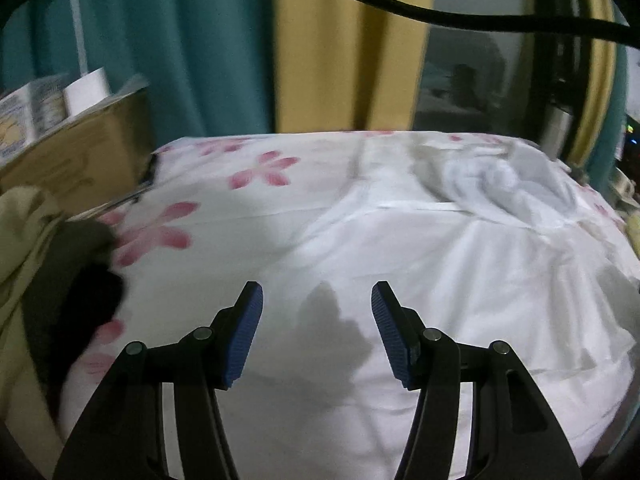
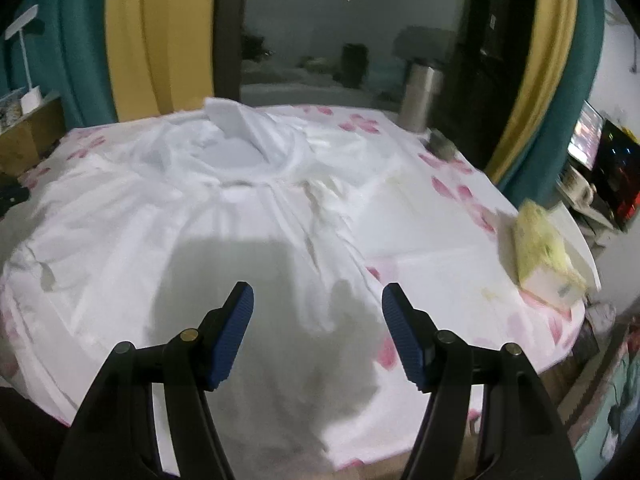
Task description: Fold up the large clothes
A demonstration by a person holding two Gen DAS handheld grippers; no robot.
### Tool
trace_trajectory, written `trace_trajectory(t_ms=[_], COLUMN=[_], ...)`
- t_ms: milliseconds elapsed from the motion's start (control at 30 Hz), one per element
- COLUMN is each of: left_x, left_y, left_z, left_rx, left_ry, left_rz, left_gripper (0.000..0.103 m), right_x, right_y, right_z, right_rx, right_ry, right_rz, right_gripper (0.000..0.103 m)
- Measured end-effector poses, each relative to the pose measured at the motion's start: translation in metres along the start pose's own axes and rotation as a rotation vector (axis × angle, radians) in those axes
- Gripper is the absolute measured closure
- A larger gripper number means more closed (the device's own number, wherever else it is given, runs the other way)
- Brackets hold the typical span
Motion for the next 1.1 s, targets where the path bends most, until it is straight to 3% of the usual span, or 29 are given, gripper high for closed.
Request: trace_trajectory(t_ms=[233, 533, 600, 633, 667, 767, 933, 1100], left_x=[-0.038, -0.041, -0.038, -0.036, -0.034, -0.025, -0.016, -0.017], left_y=[0.012, 0.033, 0.034, 0.034, 0.034, 0.033, 0.026, 0.0], left_z=[-0.004, -0.009, -0.009, -0.009, -0.009, -0.01, -0.011, -0.002], left_rx=[-0.063, -0.182, -0.183, -0.182, -0.181, -0.18, -0.16, -0.068], left_ry=[-0.043, -0.027, -0.015, -0.004, 0.007, 0.051, 0.083, 0.057], left_rz=[0.064, -0.021, -0.028, -0.033, -0.035, -0.055, -0.108, -0.127], left_gripper=[0.043, 0.043, 0.044, 0.055, 0.073, 0.098, 0.099, 0.1], right_x=[0.028, 0.024, 0.014, 0.011, 0.006, -0.002, -0.002, 0.002], right_y=[0.011, 0.018, 0.016, 0.015, 0.014, 0.013, 0.012, -0.009], right_z=[-0.023, -0.042, -0.044, -0.045, -0.046, -0.049, -0.047, -0.033], right_rx=[-0.062, -0.084, -0.079, -0.075, -0.069, -0.06, -0.054, 0.019], right_ry=[0.089, 0.101, 0.064, 0.05, 0.033, 0.0, 0.001, 0.008], right_rz=[0.001, 0.105, 0.11, 0.118, 0.147, 0.197, 0.25, 0.237], right_gripper=[0.036, 0.037, 0.046, 0.057, 0.074, 0.094, 0.095, 0.096])
Point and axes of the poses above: each gripper's, at about its wrist camera, not at the fingertips, and y roughly the way its jaws point, x to its right, z to its top, the point moved 2 cm from there along y, roughly the way its jaws point, and after that the axes turned 14 degrees about -x, right-handed, at the moved point
